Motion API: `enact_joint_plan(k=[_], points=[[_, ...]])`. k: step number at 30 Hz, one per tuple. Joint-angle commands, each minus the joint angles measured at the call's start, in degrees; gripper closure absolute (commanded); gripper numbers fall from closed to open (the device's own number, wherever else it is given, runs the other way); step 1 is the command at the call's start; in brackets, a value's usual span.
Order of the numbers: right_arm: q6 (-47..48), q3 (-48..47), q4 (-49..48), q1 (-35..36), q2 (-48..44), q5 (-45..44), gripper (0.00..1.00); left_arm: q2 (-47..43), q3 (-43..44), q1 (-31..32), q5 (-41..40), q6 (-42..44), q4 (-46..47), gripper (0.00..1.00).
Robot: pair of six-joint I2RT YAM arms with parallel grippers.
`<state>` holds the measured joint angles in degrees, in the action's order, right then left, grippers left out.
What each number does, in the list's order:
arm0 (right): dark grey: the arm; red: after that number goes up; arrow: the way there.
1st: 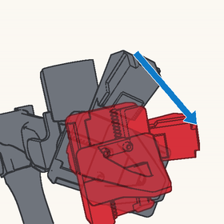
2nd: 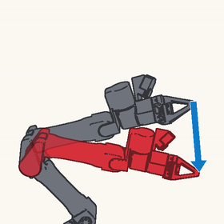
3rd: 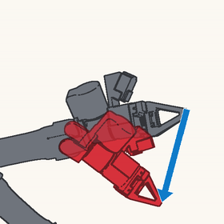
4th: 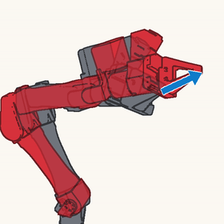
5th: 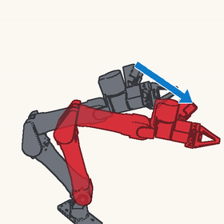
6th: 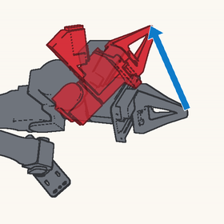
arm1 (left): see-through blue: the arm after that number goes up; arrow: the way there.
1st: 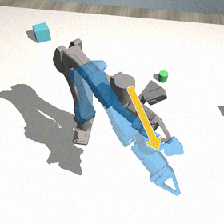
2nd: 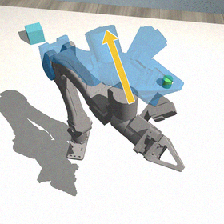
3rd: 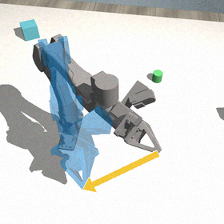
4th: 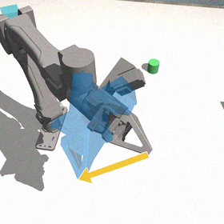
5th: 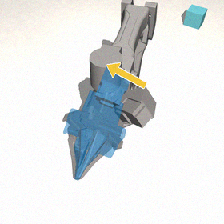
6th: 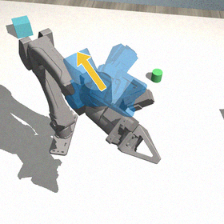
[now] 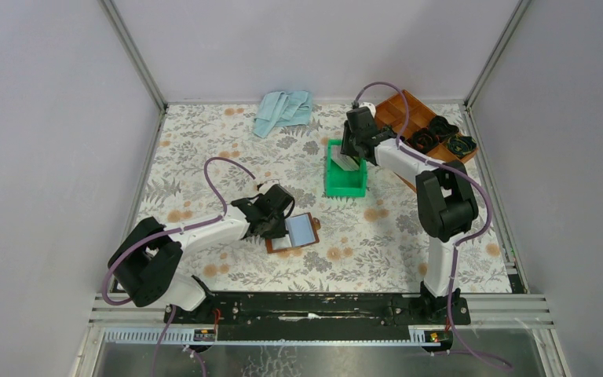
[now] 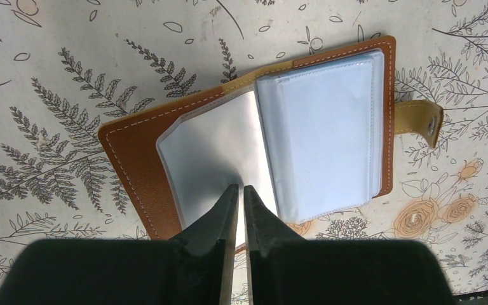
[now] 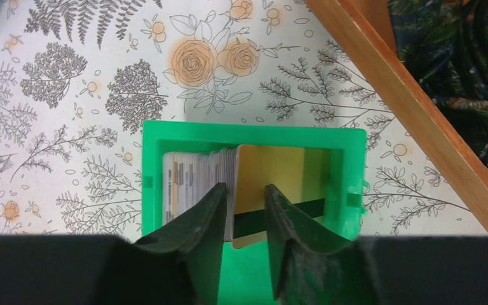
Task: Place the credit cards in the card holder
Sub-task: Pick up the credit card from the storage box.
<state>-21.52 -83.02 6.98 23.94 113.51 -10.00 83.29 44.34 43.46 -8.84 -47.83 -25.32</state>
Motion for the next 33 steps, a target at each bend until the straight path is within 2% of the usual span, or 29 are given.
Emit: enact_joint_plan(k=[1,3,9,19,33], points=[[-0.4,-1.4,0.2,-0.1,0.0,0.3,0.71,-0.8,0.0,0.4,-0.7,1.1,1.8,0.86],[-0.4,-1.0,0.1,-0.1,-0.4,0.3,0.76,-0.8,0.0,0.3,-0.8,1.1,1.8,0.86],[-0.3,0.2,-0.1,-0.2,-2.2,-0.2,0.81,-0.7,-0.1,0.3,-0.5,1.1,2.1,0.86],[-0.1,1.2,-0.4,-0.5,-4.4,-0.3,0.87,-0.9,-0.1,0.3,-0.4,0.8,2.0,0.86],[-0.4,1.8,-0.8,-0.7,-4.9,0.3,0.85,-0.6,-0.2,0.3,-0.3,0.8,2.0,0.86]])
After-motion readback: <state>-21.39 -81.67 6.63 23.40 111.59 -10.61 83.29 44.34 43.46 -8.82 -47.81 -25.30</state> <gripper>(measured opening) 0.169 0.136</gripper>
